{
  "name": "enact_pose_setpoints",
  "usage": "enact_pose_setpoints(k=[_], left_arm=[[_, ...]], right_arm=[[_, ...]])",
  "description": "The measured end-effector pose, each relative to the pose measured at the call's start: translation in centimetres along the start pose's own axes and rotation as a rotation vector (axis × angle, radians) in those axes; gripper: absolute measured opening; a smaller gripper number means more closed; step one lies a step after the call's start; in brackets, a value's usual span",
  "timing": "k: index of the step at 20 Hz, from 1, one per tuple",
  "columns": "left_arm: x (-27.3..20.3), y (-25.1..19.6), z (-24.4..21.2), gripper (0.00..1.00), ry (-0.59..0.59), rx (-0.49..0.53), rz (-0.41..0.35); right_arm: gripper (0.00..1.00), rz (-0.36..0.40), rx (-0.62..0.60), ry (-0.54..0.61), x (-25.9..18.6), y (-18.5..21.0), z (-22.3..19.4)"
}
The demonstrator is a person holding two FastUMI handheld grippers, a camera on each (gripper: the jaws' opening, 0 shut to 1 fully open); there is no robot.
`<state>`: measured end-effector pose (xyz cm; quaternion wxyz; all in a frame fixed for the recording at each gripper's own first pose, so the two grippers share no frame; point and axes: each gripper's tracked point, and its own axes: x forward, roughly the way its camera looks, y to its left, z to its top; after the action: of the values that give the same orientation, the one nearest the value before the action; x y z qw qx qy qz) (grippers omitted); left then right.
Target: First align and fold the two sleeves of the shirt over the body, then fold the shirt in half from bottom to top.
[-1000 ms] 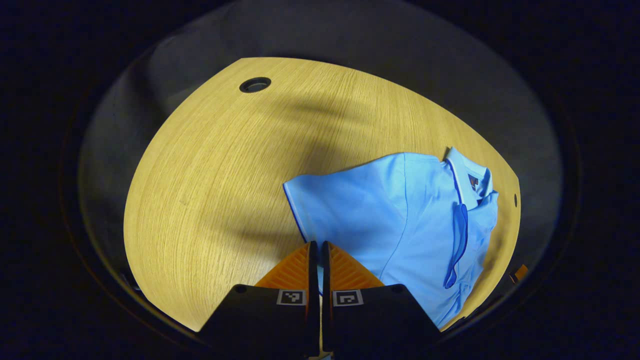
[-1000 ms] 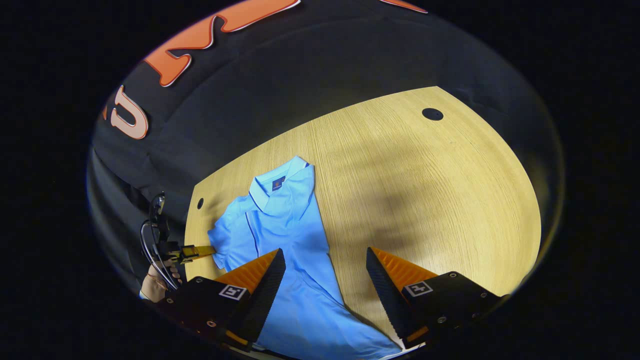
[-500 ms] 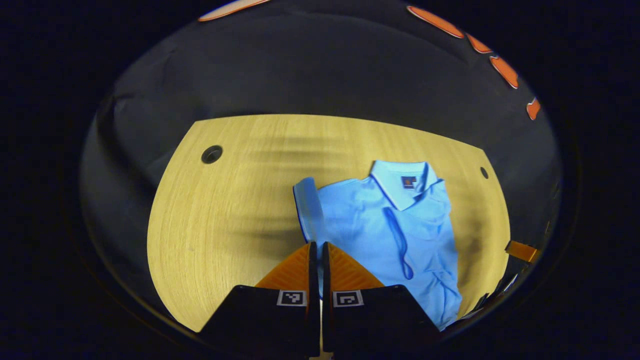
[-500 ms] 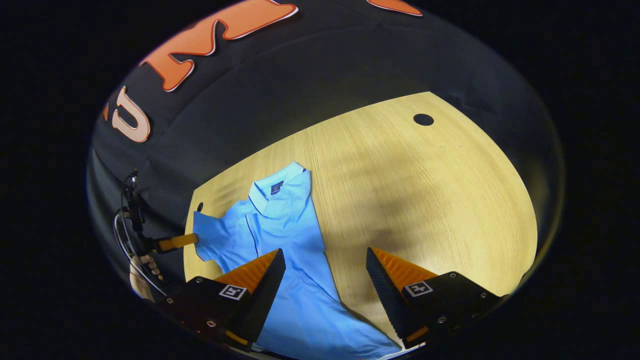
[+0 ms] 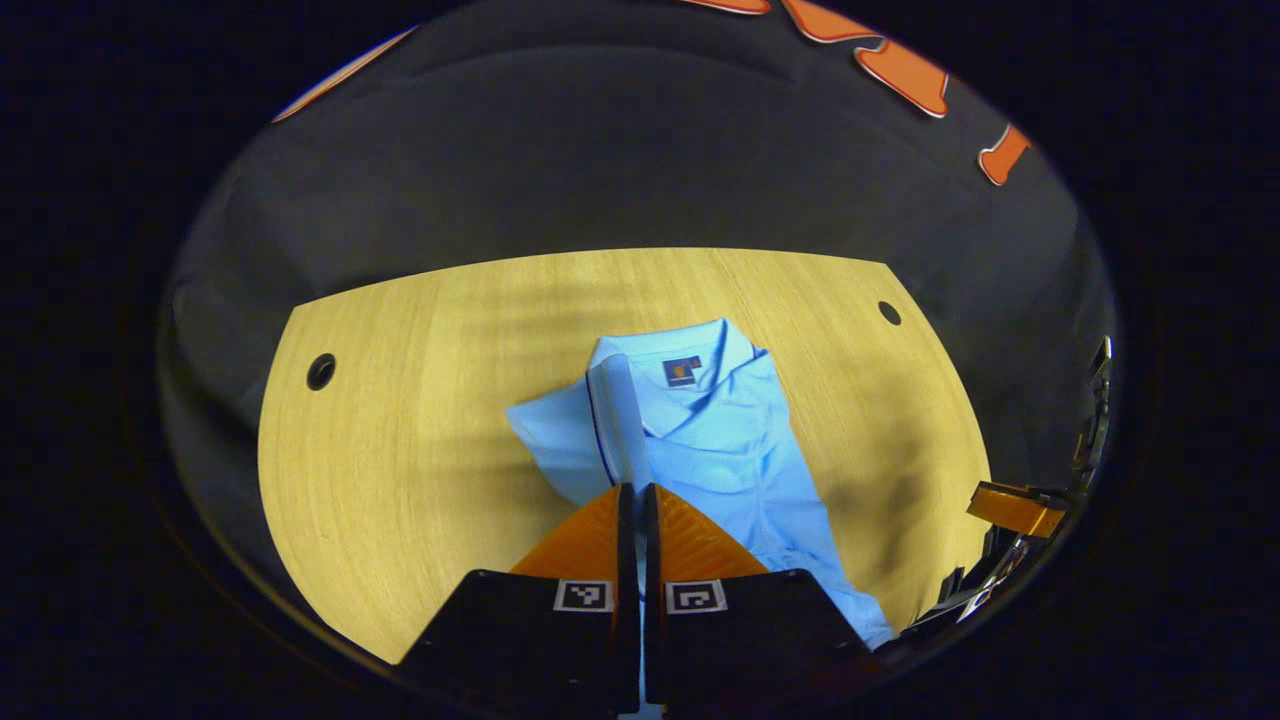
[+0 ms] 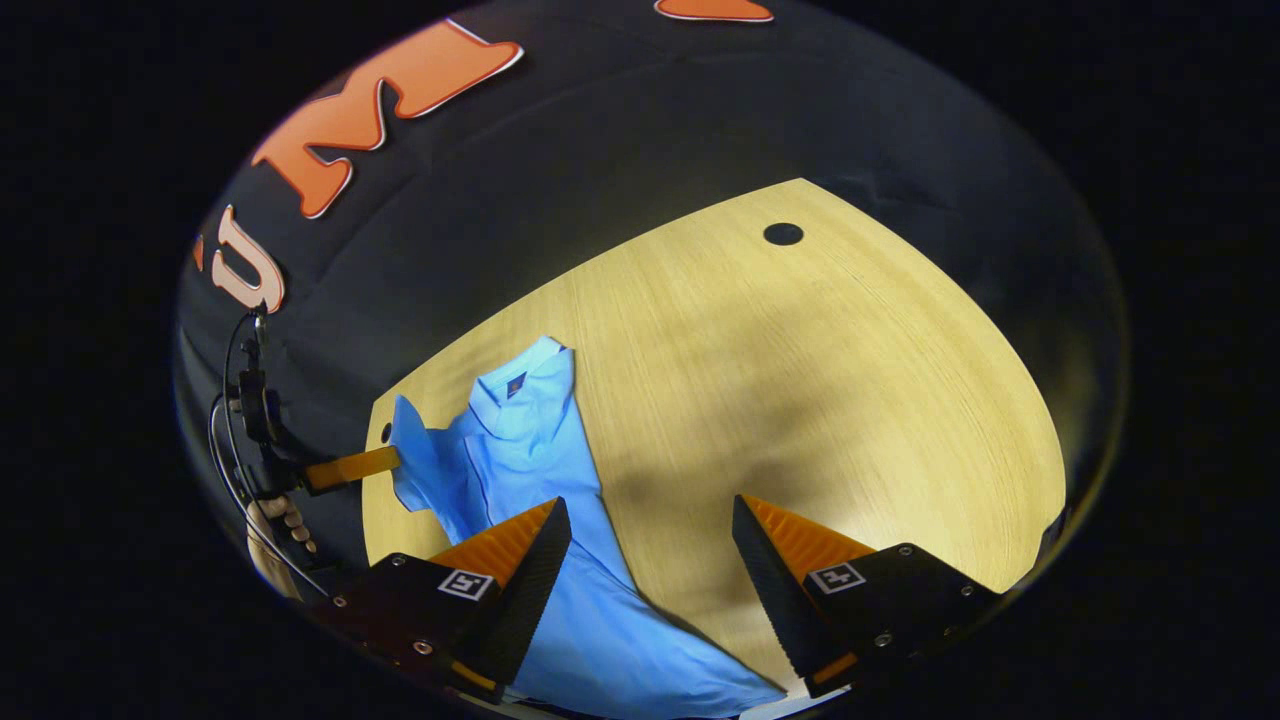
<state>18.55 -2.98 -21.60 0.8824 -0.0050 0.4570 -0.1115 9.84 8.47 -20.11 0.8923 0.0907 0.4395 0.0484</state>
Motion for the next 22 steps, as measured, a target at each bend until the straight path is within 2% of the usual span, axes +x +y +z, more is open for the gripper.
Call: enact_pose_setpoints(k=[8, 10, 11, 13, 16, 19, 20, 22], left_arm=[[4.1, -6.9, -1.6, 0.06, 0.085, 0.024, -0.056], [4.7, -8.2, -1.9, 0.11, 0.081, 0.021, -0.074], [4.9, -9.0, -2.3, 0.19, 0.086, 0.017, -0.086], [5.1, -10.1, -2.8, 0.25, 0.093, 0.009, -0.101], [5.2, -10.2, -2.8, 0.46, 0.079, 0.012, -0.089], [4.4, -9.2, -2.7, 0.95, 0.040, -0.007, -0.047], [3.8, -8.8, -2.7, 1.00, 0.024, -0.023, -0.044], [2.8, -7.7, -3.3, 1.00, 0.007, -0.055, -0.031]], right_arm=[[0.99, -0.027, 0.028, 0.039, -0.2, -3.0, -1.8], [0.98, -0.023, 0.018, 0.051, -0.1, -3.1, -2.2], [0.99, -0.024, 0.009, 0.057, -0.1, -3.2, -2.4], [0.98, -0.022, -0.003, 0.067, -0.1, -3.1, -2.6], [0.99, -0.011, -0.017, 0.075, -0.1, -2.9, -2.8], [0.98, -0.002, -0.041, 0.090, 0.3, -2.2, -3.2], [0.99, 0.002, -0.052, 0.097, 0.5, -2.0, -3.4], [0.99, 0.011, -0.081, 0.111, 0.9, -1.4, -3.9]])
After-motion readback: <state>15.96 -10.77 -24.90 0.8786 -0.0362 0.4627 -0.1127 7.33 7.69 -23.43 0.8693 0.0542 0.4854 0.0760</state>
